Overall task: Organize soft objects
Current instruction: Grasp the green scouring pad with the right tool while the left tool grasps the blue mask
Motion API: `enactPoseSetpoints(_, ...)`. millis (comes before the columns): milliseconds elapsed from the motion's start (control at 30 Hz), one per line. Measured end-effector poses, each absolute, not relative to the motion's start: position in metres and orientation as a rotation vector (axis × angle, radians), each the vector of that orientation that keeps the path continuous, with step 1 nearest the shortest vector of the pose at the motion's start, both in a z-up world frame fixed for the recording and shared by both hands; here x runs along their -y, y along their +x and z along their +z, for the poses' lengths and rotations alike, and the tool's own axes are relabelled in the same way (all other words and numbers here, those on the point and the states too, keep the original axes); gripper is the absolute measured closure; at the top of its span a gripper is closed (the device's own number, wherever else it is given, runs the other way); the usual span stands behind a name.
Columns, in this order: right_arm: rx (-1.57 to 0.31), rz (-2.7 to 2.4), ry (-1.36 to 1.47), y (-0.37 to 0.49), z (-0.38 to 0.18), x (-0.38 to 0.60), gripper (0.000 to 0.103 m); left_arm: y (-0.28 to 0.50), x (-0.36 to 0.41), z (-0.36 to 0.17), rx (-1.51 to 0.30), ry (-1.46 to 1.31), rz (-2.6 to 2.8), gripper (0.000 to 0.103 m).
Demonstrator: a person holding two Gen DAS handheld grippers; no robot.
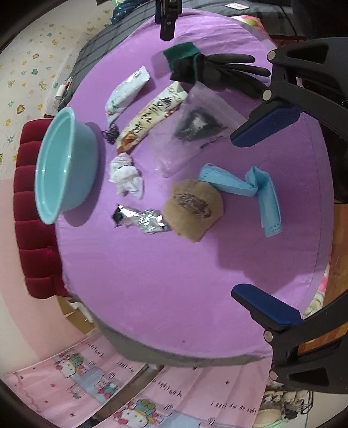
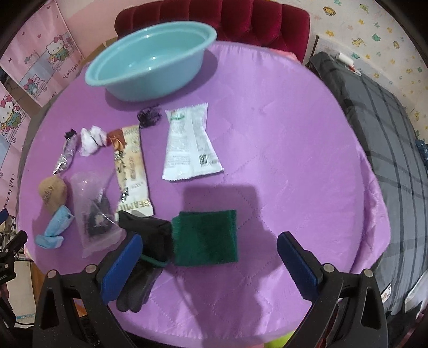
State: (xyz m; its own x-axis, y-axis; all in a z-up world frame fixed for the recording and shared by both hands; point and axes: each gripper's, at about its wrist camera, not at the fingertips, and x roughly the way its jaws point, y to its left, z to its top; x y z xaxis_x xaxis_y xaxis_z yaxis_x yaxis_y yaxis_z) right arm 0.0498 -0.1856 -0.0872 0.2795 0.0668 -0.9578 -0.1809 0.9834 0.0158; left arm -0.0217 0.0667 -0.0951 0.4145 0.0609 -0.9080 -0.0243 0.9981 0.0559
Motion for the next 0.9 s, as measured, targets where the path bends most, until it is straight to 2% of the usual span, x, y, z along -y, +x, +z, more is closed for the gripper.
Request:
enactPoseSetpoints(167,-1.313,0.169,-0.13,0.059,-0.113,0.184,0.001,-0.023,-0.067,-0.111,-1.158,0.037,0.042,0.0)
enactPoseSetpoints(367,-1.38,0.179,-0.121,0.067,-0.141,0.184,0.026,-0.022,-0.067,-0.123,-1.187,0.026,0.033,0.0)
enactPoseSetpoints(400,-1.39,0.183,-0.117,0.067,-0.144,0.183,0.04,-0.021,-0.067,-0.125,-1.191,0.027,0.032,0.0)
enactPoseSetpoints(433,-1.401,0.19,-0.109,0.068,-0.148,0.182,0.059,-0.02,-0.066,-0.128,-1.197,0.034,0.032,0.0)
enactPoseSetpoints(467,-1.41,0.191,-0.1,0.069,-0.152,0.182,0.069,-0.019,-0.065,-0.129,-1.2,0.038,0.032,0.0)
enactPoseSetpoints(500,-1.414,0.195,-0.088,0.068,-0.153,0.183,0.089,-0.019,-0.064,-0.131,-1.203,0.04,0.03,0.0)
enactPoseSetpoints(533,-1.413,0.205,-0.068,0.068,-0.154,0.184,0.097,-0.018,-0.064,-0.132,-1.204,0.039,0.028,0.0)
enactPoseSetpoints(900,-1.374,0.199,-0.05,0.057,-0.135,0.189,0.099,-0.011,-0.059,-0.145,-1.223,0.042,-0.011,0.002)
